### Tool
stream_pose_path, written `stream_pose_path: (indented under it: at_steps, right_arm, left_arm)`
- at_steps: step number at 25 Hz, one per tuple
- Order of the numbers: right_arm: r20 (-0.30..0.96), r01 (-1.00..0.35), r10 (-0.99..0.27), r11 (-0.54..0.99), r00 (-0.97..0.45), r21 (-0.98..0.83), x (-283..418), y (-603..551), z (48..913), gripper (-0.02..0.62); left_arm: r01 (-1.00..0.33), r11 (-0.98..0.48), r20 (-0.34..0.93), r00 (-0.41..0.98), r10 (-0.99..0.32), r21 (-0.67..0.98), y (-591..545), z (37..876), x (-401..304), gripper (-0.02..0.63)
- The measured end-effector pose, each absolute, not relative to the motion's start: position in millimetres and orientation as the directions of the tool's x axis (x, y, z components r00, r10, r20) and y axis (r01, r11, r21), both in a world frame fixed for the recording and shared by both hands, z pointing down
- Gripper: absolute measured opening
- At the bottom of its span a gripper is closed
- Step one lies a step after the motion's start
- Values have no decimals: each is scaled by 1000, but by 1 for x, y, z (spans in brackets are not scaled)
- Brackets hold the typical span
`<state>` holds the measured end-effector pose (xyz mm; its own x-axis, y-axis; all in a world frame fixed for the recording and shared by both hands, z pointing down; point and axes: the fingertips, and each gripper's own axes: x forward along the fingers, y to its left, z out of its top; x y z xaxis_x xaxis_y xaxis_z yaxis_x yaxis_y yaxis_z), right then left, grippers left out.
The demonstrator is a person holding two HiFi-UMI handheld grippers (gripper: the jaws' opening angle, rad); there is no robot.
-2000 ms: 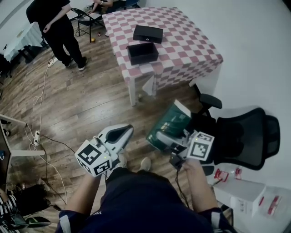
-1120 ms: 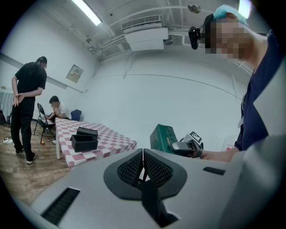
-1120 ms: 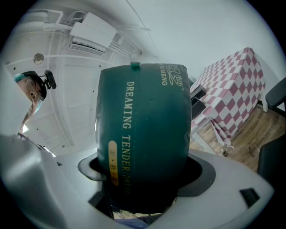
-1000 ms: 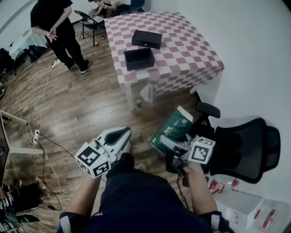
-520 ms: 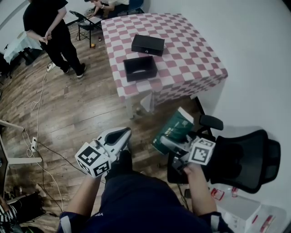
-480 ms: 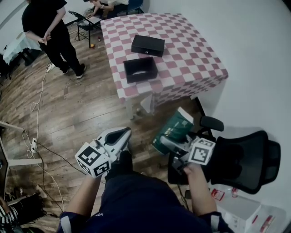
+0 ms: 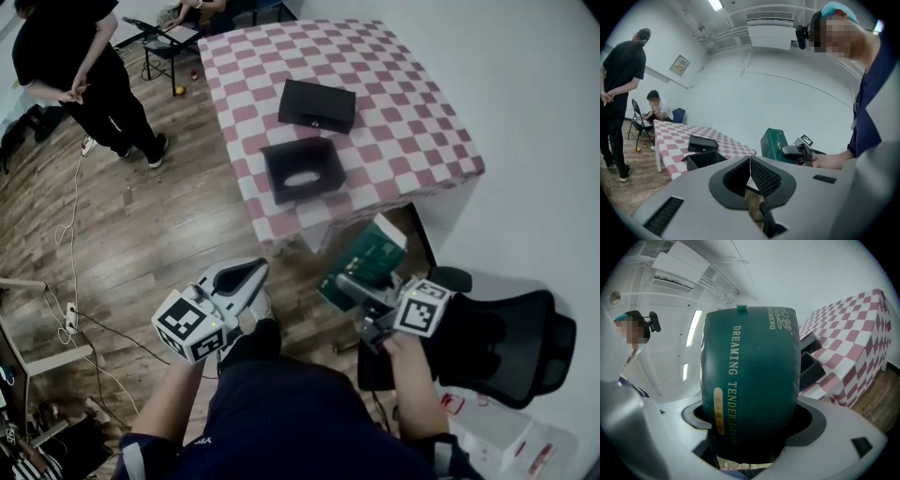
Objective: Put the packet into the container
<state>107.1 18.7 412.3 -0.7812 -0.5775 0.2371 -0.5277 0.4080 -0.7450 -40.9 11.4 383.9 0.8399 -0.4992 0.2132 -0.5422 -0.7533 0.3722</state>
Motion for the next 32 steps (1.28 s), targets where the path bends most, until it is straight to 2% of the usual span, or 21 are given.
stream_pose_path:
  at_steps: [10,18,27,32]
  right_arm:
    - [298,-582,-587,381,-753,-719,82,-80,419,446]
    - [341,-614,-564,410,-752,-675,79,-122,415,446]
    - [375,-591,-465,527,-802,-612,80,-178,421,446]
    - [482,-583,-360,662,-799,-471,77,-208,438,446]
  left_arm:
    - [-505,-772,224,863,-453,386,-86,399,-73,28]
    - [-505,-758,218,863,-456,413,-121,407,-75,26]
    - [-594,-689,243,802,-545,416,-141,417,-73,25]
    - [-650,-627,268,755,-599,430,-147,429,-64,25]
